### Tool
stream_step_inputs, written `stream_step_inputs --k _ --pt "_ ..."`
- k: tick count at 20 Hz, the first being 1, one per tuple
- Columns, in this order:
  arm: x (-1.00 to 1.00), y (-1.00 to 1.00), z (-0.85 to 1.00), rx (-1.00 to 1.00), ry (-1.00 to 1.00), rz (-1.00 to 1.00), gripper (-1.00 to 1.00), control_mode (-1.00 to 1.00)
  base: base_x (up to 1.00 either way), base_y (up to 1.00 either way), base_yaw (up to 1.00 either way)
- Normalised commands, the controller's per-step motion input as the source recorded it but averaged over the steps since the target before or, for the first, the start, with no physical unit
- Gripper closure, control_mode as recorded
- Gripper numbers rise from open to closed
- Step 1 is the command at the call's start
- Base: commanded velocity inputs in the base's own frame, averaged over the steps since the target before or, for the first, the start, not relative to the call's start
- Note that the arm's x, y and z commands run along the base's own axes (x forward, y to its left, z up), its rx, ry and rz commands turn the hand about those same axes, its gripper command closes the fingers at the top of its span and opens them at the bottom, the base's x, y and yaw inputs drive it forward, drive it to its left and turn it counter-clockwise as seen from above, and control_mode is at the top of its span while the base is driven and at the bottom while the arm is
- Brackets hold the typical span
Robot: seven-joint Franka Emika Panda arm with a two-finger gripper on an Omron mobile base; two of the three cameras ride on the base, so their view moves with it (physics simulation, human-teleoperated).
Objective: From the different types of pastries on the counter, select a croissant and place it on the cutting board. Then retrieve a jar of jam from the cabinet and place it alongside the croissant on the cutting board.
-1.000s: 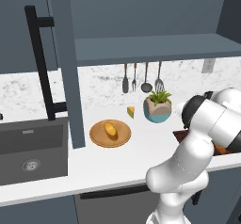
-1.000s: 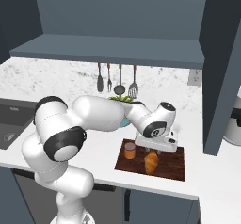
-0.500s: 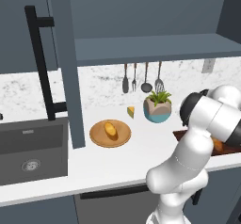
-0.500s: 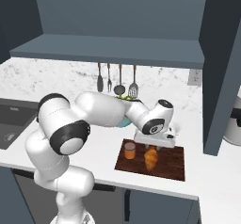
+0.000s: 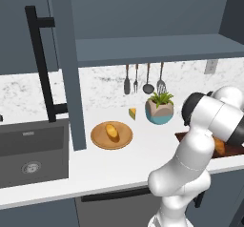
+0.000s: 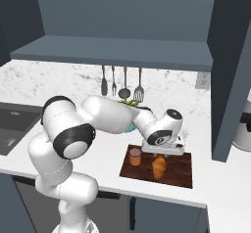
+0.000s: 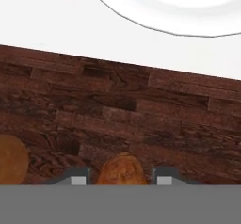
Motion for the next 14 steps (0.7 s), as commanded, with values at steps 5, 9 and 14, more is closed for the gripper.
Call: stream_step_inputs --k 5,9,14 --pt "0.11 0.00 -0.12 0.00 -0.01 0.03 -1.00 -1.00 0.00 0.00 0.00" --pt "0.12 0.03 0.38 0.04 0.00 0.01 -1.00 -1.00 0.00 0.00 0.00" --pt "0.21 0.08 0.66 0.03 0.00 0.00 -1.00 -1.00 0.00 0.00 0.00"
